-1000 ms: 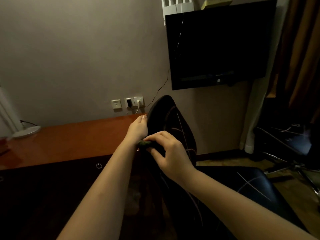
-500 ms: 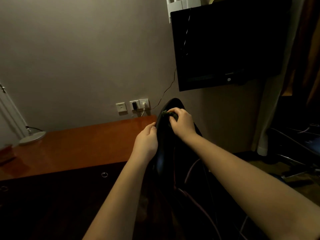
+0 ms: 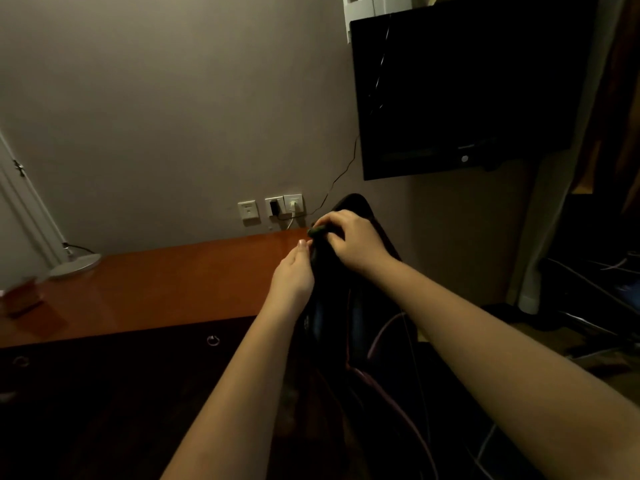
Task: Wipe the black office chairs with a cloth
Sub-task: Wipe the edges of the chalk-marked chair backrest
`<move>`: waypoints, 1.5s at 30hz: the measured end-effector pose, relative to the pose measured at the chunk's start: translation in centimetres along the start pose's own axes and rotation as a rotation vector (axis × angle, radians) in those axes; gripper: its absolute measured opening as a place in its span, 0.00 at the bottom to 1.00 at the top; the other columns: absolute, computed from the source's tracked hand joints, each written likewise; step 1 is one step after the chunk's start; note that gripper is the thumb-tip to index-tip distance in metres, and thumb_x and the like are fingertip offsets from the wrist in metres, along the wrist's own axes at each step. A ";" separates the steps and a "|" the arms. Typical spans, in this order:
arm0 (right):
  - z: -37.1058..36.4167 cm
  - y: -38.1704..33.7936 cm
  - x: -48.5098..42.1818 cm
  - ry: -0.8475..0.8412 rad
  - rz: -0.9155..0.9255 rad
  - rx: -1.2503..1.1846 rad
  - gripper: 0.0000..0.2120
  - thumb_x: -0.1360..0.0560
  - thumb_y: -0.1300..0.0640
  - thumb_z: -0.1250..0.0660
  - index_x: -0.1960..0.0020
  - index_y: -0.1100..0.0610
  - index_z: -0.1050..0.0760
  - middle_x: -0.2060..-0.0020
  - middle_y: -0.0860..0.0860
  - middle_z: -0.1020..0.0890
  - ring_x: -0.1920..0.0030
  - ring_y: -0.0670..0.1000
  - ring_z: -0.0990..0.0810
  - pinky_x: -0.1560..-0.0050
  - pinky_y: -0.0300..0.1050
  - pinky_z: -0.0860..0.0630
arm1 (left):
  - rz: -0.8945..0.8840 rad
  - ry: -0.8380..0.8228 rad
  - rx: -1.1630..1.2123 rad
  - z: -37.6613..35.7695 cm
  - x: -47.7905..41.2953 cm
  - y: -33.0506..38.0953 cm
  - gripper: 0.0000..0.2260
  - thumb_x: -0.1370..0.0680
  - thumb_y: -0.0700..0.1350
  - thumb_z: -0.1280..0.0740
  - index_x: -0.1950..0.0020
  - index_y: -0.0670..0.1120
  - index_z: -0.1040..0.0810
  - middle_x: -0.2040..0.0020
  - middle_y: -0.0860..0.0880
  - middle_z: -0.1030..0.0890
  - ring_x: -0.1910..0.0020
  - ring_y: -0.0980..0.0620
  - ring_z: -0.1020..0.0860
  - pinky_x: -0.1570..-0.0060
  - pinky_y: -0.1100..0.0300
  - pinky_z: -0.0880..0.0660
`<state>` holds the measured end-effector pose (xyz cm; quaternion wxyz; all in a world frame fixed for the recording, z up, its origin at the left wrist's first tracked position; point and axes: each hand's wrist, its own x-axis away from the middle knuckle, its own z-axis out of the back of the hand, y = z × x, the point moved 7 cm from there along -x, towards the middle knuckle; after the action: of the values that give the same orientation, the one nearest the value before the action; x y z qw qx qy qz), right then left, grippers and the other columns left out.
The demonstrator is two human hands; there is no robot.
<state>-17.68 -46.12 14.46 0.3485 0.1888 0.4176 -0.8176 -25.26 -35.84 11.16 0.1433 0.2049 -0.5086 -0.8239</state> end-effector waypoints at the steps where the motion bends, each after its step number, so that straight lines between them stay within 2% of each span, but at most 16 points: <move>1: 0.1 -1.2 1.0 -0.024 0.045 0.002 0.12 0.24 0.65 0.37 0.43 0.57 0.21 0.45 0.54 0.21 0.43 0.53 0.24 0.40 0.46 0.27 | 0.037 0.005 0.019 0.0 0.1 -0.2 0.23 0.15 0.54 0.54 0.30 0.45 0.28 0.32 0.43 0.26 0.33 0.47 0.30 0.45 0.61 0.36; 4: 0.5 -4.0 4.6 -0.074 0.130 0.024 0.13 0.24 0.65 0.36 0.41 0.57 0.22 0.44 0.53 0.21 0.42 0.52 0.25 0.38 0.48 0.27 | 0.139 0.027 0.137 0.0 1.0 -0.4 0.27 0.16 0.56 0.56 0.31 0.41 0.28 0.35 0.41 0.25 0.34 0.43 0.29 0.46 0.59 0.34; 6: 1.0 -5.1 7.1 -0.073 0.158 0.019 0.14 0.24 0.64 0.35 0.40 0.56 0.22 0.43 0.51 0.21 0.42 0.51 0.25 0.38 0.48 0.27 | 0.184 -0.012 0.282 -0.3 1.6 -0.6 0.26 0.16 0.56 0.55 0.30 0.42 0.29 0.37 0.44 0.26 0.35 0.44 0.28 0.45 0.58 0.33; 9: 1.7 -6.2 10.6 -0.094 0.165 -0.048 0.14 0.24 0.63 0.34 0.40 0.55 0.22 0.43 0.49 0.22 0.41 0.48 0.26 0.37 0.48 0.27 | 0.218 -0.124 0.412 -0.9 2.3 -0.5 0.21 0.16 0.55 0.51 0.32 0.47 0.26 0.38 0.43 0.23 0.47 0.49 0.24 0.47 0.56 0.28; 10: 1.8 -6.6 11.7 -0.111 0.168 -0.067 0.14 0.24 0.63 0.34 0.39 0.54 0.23 0.43 0.48 0.22 0.41 0.47 0.26 0.37 0.47 0.27 | 0.217 -0.139 0.358 -0.8 2.2 -0.6 0.20 0.16 0.55 0.49 0.33 0.48 0.25 0.41 0.44 0.22 0.50 0.50 0.24 0.49 0.56 0.28; 13: 2.0 -7.7 14.7 -0.116 0.205 -0.095 0.14 0.24 0.61 0.32 0.39 0.53 0.22 0.43 0.47 0.23 0.42 0.45 0.27 0.39 0.45 0.26 | 0.213 -0.180 0.184 -0.6 1.7 -0.2 0.21 0.19 0.59 0.44 0.38 0.46 0.23 0.43 0.44 0.20 0.47 0.48 0.22 0.46 0.55 0.26; 15: 2.0 -8.3 16.3 -0.096 0.253 -0.066 0.14 0.25 0.61 0.31 0.40 0.54 0.22 0.43 0.48 0.23 0.42 0.46 0.27 0.40 0.45 0.25 | 0.247 -0.190 0.115 -0.7 1.6 0.1 0.24 0.21 0.62 0.41 0.35 0.46 0.25 0.41 0.45 0.21 0.43 0.46 0.22 0.39 0.50 0.27; 16: 1.9 -8.5 16.9 -0.093 0.287 -0.039 0.13 0.25 0.60 0.31 0.40 0.55 0.22 0.43 0.49 0.23 0.42 0.47 0.26 0.41 0.46 0.25 | 0.236 -0.199 0.069 -0.8 1.6 0.3 0.23 0.22 0.61 0.40 0.35 0.47 0.26 0.41 0.46 0.21 0.43 0.46 0.23 0.39 0.50 0.27; 18: 1.6 -8.8 18.2 -0.105 0.368 0.035 0.12 0.25 0.60 0.31 0.41 0.56 0.21 0.43 0.51 0.23 0.42 0.50 0.25 0.44 0.46 0.23 | 0.153 -0.210 -0.028 -1.2 1.7 1.0 0.17 0.21 0.55 0.37 0.36 0.49 0.28 0.43 0.48 0.22 0.48 0.49 0.22 0.48 0.56 0.24; 21: 1.4 -8.2 19.4 -0.115 0.424 0.102 0.12 0.24 0.58 0.33 0.41 0.58 0.22 0.43 0.53 0.23 0.43 0.51 0.24 0.47 0.46 0.22 | 0.076 -0.177 -0.128 -1.3 1.5 0.9 0.24 0.23 0.47 0.33 0.27 0.48 0.34 0.36 0.46 0.24 0.46 0.49 0.23 0.56 0.60 0.25; 27: 2.6 -4.2 18.4 0.020 0.175 0.059 0.12 0.24 0.59 0.32 0.40 0.57 0.23 0.47 0.50 0.23 0.47 0.47 0.24 0.46 0.40 0.23 | 0.059 -0.188 -0.143 -1.2 1.5 0.5 0.28 0.24 0.46 0.32 0.26 0.49 0.36 0.36 0.45 0.25 0.45 0.47 0.22 0.60 0.61 0.25; 29: 2.1 -3.2 18.0 -0.014 0.102 0.060 0.12 0.23 0.57 0.33 0.40 0.56 0.23 0.48 0.48 0.24 0.48 0.47 0.24 0.47 0.39 0.24 | 0.048 -0.181 -0.164 -1.2 1.4 0.3 0.28 0.24 0.47 0.32 0.25 0.49 0.37 0.36 0.46 0.24 0.44 0.47 0.22 0.61 0.62 0.25; 31: 1.4 -2.7 17.7 -0.053 0.078 0.096 0.13 0.22 0.56 0.34 0.39 0.55 0.23 0.48 0.48 0.24 0.48 0.47 0.24 0.48 0.39 0.24 | 0.033 -0.175 -0.178 -1.2 1.3 0.2 0.28 0.24 0.47 0.33 0.26 0.49 0.36 0.37 0.46 0.24 0.44 0.47 0.22 0.55 0.59 0.24; 33: 1.2 -2.4 17.1 -0.073 0.054 0.127 0.13 0.22 0.54 0.35 0.38 0.56 0.24 0.48 0.49 0.24 0.48 0.47 0.24 0.50 0.39 0.24 | 0.018 -0.170 -0.180 -1.1 1.4 0.2 0.26 0.24 0.46 0.33 0.26 0.49 0.35 0.38 0.46 0.24 0.44 0.47 0.23 0.56 0.60 0.25; 40: 0.9 -0.2 11.5 -0.073 -0.039 0.269 0.12 0.22 0.53 0.36 0.40 0.54 0.23 0.46 0.51 0.24 0.46 0.51 0.24 0.53 0.41 0.28 | -0.031 -0.162 -0.191 -1.2 1.3 0.6 0.19 0.22 0.43 0.36 0.32 0.49 0.31 0.49 0.52 0.24 0.59 0.58 0.25 0.67 0.67 0.33; 45: 0.4 2.7 6.3 -0.065 -0.165 0.346 0.13 0.21 0.52 0.37 0.39 0.54 0.23 0.46 0.53 0.24 0.47 0.55 0.23 0.59 0.43 0.32 | -0.027 -0.162 -0.183 -1.1 0.9 0.3 0.23 0.23 0.44 0.36 0.28 0.48 0.33 0.40 0.47 0.23 0.47 0.49 0.23 0.61 0.63 0.29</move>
<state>-20.05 -50.20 9.39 0.2558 0.1846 0.2736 -0.9087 -25.50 -37.25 10.80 0.1089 0.1306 -0.4384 -0.8825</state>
